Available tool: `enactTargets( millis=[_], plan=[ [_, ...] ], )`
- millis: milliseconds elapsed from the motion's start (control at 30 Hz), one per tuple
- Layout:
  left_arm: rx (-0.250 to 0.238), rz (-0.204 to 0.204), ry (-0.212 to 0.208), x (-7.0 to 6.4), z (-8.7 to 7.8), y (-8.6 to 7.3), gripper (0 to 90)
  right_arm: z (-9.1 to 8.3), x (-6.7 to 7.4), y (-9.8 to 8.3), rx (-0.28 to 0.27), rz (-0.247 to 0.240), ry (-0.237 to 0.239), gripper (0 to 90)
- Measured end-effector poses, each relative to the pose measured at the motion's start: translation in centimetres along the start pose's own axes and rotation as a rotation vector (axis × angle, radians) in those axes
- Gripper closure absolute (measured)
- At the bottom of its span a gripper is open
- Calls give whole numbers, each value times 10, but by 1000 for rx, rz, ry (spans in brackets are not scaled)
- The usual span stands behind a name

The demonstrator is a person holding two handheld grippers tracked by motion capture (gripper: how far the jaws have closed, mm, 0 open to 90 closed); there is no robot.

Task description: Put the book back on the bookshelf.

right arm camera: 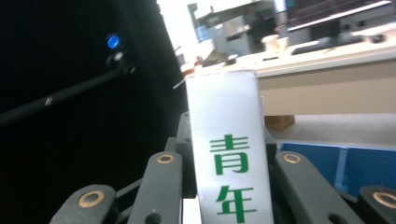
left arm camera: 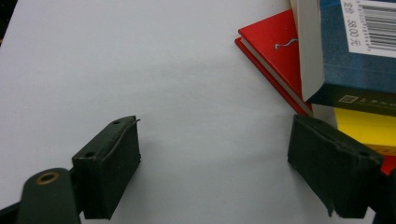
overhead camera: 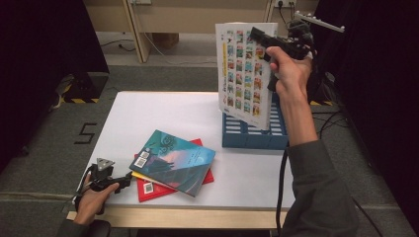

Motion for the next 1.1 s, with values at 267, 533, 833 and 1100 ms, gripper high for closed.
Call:
enactTargets(
  millis=[267,533,833,1100],
  plan=[
    [1,-4,-2,0,0,0,155,0,-33,9,-47,82,-75,723],
    [1,-4,-2,-1,0,0,158,17,-51,12,-74,108,-130,718],
    [0,-5,-6,0,0,0,157,34,-50,11,-59,109,-113,717],
    [-1,-4,-5,0,0,0,158,45,-43,19,-76,124,-109,717]
  ],
)
Point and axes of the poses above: each handheld gripper's, and its own axes: z roughly forward along the jaws, y roughly out of its top, x roughly to its left, the point moved 7 cm from there along z, roughly forward along the jaws
